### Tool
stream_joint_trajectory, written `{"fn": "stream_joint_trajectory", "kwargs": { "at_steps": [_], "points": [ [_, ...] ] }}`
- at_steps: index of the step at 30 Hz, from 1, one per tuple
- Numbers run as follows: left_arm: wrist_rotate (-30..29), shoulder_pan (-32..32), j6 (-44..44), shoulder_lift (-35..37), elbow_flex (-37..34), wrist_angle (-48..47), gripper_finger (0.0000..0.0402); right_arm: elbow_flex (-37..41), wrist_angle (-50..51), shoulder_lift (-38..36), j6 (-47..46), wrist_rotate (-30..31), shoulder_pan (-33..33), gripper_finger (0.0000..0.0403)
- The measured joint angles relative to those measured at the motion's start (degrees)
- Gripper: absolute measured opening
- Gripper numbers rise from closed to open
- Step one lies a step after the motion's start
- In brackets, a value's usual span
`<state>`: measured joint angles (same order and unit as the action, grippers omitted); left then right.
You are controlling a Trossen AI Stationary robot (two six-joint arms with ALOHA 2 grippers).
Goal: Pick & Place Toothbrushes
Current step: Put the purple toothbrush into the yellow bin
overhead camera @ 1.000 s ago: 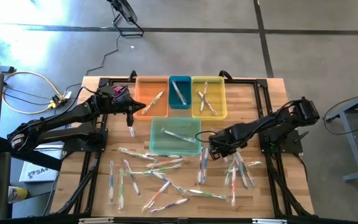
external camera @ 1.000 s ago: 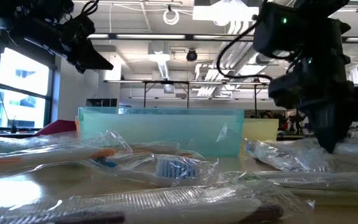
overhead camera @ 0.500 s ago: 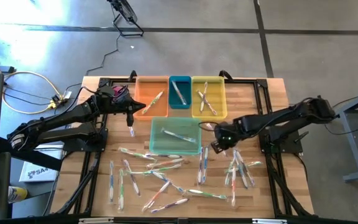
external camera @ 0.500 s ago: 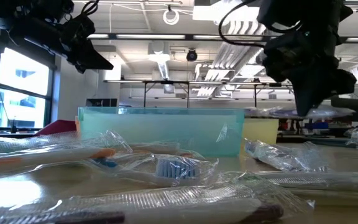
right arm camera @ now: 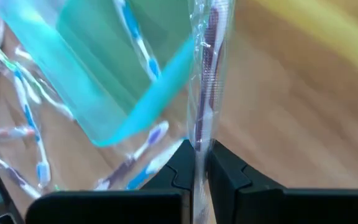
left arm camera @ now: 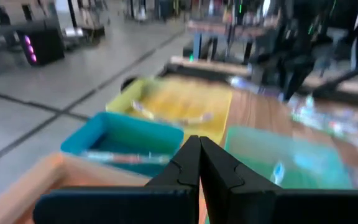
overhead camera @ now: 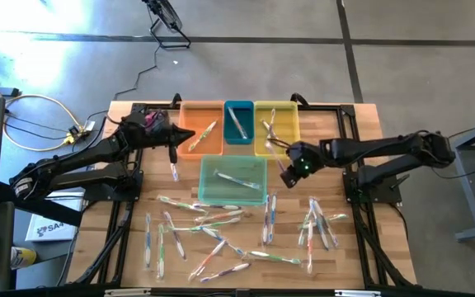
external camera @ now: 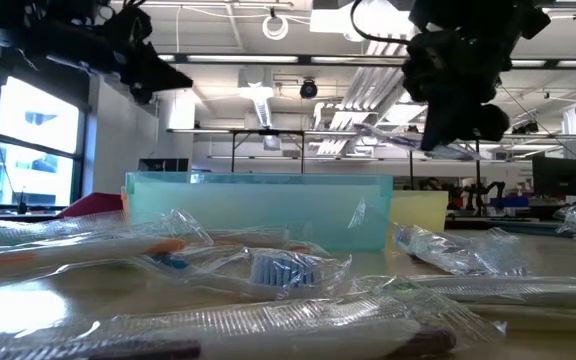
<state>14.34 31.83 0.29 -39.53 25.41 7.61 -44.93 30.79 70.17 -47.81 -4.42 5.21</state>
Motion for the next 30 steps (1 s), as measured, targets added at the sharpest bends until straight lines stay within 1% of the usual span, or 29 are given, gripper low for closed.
{"fn": "stream_joint_trajectory", "kwargs": {
  "at_steps": [4,8,14,18,23,27,30],
  "points": [
    [0.0,0.0,-2.4,0.0,0.0,5.2,0.0,0.0,-3.4,0.0,6.4,-0.1,3.1,0.0015],
    [0.0,0.0,-2.7,0.0,0.0,7.7,0.0,0.0,-8.2,0.0,12.8,0.1,5.9,0.0015],
    [0.0,0.0,-8.8,0.0,0.0,9.1,0.0,0.0,-19.8,0.0,21.7,2.1,8.4,0.0015],
    [0.0,0.0,-12.7,0.0,0.0,9.0,0.0,0.0,-27.7,0.4,27.5,4.6,8.8,0.0015],
    [0.0,0.0,-16.4,0.0,0.0,9.0,0.0,0.0,-36.0,0.4,33.7,9.5,8.8,0.0015],
    [0.0,0.0,-19.2,0.0,0.0,8.6,0.0,0.0,-40.1,0.4,37.0,10.5,8.8,0.0015],
    [0.0,0.0,-17.7,0.0,0.0,7.3,0.0,0.0,-41.0,0.4,38.6,10.6,8.8,0.0015]
  ]
}}
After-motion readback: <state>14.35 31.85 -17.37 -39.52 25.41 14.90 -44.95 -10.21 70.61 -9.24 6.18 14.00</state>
